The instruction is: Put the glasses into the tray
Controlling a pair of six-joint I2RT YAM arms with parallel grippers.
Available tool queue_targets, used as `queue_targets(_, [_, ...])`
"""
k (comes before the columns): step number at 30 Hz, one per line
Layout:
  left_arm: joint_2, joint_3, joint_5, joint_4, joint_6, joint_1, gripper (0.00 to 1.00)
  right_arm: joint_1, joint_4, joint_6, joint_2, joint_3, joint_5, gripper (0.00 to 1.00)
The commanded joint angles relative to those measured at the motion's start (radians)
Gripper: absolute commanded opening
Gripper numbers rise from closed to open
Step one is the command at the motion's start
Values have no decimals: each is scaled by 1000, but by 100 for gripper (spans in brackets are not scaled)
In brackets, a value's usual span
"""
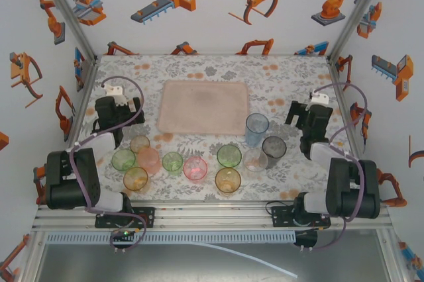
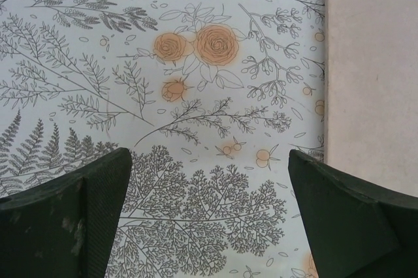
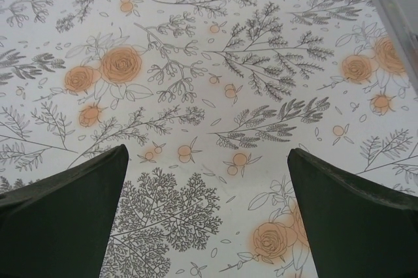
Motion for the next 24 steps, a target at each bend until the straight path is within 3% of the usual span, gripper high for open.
queue_targets(1, [-44, 52, -18, -106, 10, -3, 97, 1, -97, 29, -63, 65, 36, 99])
queue_targets(4, [-48, 133, -31, -243, 7, -3, 97, 1, -308, 121, -83, 166, 107, 99])
queue_targets(9, [-66, 243, -71, -407, 18, -4, 97, 1, -632, 147, -47, 363, 89, 99])
queue_targets(14, [-69, 399, -41, -664, 59, -4, 97, 1, -808, 292, -72, 480, 78, 99])
queue_targets(19, [-51, 567, 43, -921, 141, -5, 97, 0, -854, 274, -144, 496, -88, 99])
queue_targets(24, [-32, 691, 128, -1067, 190, -9, 97, 2, -1087, 244, -88, 661, -177, 80])
